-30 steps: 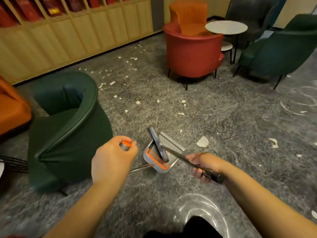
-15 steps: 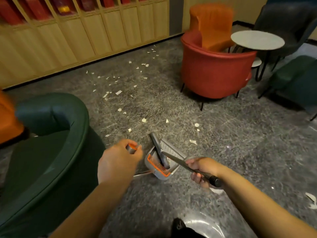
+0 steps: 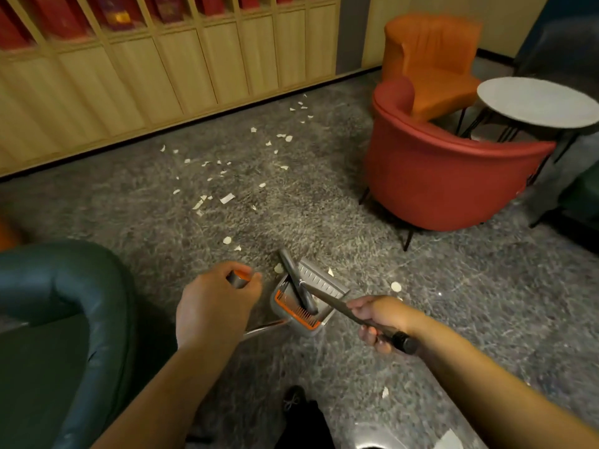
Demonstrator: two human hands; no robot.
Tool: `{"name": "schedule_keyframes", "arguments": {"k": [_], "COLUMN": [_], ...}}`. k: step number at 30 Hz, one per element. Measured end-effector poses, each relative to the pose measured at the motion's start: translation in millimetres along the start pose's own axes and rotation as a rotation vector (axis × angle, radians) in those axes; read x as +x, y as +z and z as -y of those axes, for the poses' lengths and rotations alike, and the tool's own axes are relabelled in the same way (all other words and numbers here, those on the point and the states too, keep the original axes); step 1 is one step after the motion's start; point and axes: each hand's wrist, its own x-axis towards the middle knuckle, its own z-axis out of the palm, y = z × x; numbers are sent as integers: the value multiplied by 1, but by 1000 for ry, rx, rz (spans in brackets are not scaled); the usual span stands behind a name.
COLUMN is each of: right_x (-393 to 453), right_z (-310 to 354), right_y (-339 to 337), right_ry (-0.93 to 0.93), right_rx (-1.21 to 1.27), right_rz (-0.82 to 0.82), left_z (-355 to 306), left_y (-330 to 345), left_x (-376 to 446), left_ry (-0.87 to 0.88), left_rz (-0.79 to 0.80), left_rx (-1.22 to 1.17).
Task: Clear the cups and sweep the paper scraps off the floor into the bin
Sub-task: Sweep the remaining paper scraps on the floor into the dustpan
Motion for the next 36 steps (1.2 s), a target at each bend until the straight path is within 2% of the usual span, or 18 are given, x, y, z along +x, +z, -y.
{"name": "schedule_keyframes", "arguments": {"k": [8, 16, 25, 31, 36], "right_x": [83, 187, 293, 347, 414], "right_z": [150, 299, 507, 621, 719], "right_y": [-5, -50, -124, -140, -148], "right_ry": [1, -16, 28, 2, -12], "right_rx": [70, 39, -35, -20, 14], "right_rz": [-15, -22, 40, 24, 18], "left_z": [-61, -122, -227, -274, -302], "left_y": [16, 72, 139, 161, 183], "left_x": [179, 341, 538, 641, 760], "left_ry": [30, 10, -9, -39, -2], "left_rz": [103, 58, 19, -15, -12], "left_rx": [4, -27, -29, -74, -81]}}
